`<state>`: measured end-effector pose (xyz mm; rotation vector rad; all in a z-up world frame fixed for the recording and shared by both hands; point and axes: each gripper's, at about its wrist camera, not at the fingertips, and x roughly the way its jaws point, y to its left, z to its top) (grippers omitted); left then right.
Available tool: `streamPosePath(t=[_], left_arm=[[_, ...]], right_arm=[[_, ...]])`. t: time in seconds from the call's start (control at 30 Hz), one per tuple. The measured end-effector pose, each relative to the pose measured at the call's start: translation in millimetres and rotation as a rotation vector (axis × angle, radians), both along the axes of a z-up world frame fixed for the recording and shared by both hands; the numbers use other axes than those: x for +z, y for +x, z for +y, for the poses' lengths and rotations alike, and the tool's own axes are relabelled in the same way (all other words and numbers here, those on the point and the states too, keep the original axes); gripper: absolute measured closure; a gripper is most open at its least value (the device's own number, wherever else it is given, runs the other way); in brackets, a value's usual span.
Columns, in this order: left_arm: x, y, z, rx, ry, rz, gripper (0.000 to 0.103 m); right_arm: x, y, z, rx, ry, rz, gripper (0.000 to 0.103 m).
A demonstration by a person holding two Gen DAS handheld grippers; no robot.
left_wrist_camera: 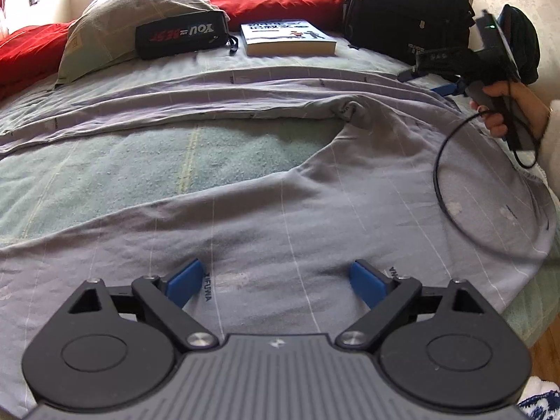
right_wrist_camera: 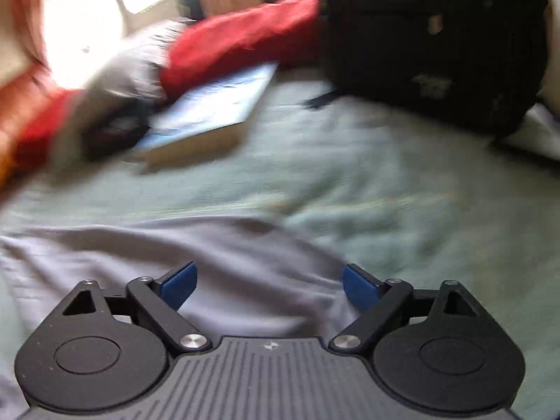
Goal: Fold clothes
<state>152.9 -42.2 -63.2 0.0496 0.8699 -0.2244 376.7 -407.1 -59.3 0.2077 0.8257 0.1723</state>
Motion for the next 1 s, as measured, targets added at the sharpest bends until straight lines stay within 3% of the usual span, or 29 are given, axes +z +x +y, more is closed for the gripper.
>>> streamPosePath(t=[0.1, 0.17, 0.23, 0.43, 0.6, 0.63, 0.77, 1.0], left_arm=[[0.6, -0.7, 0.4, -0.003, 0.003, -0.003, 0.011], [0.1, -0.3, 0.7, -0.004, 0.002, -0.003, 0.011], [-0.4, 0.8, 0.0, -0.005, 0.005, -0.002, 0.010], [-0.4, 1.2, -1.1, -0.004, 0.010, 0.000, 0.010], [1.0, 1.7, -3.4, -0.002, 0.023, 0.001, 0.010], [1.7, 1.6, -4.0, -0.003, 0.026, 0.000, 0.010], [4.6, -1.1, -4.6, -0.003, 0.039, -0.005, 0.010], [10.1, -3.8, -1.2, 0.010, 0.041, -0.022, 0.010]], right_arm=[[8.2, -0.5, -10.4, 0.031, 0.056, -0.007, 0.017], [16.2, -4.6, -14.9, 0.052, 0.015, -0.053, 0.033], [12.5, 2.8, -24.0, 0.045, -0.014, -0.034, 0.043], [-5.5, 11.3, -32.7, 0.115, -0.042, -0.007, 0.046], [-3.9, 5.6, -6.2, 0.259, -0.104, -0.029, 0.076], [-3.4, 5.3, -1.7, 0.259, -0.148, -0.035, 0.095], [4.0, 9.3, -1.1, 0.167, -0.213, -0.063, 0.097], [3.6, 31.0, -13.8, 0.030, -0.216, -0.069, 0.098]])
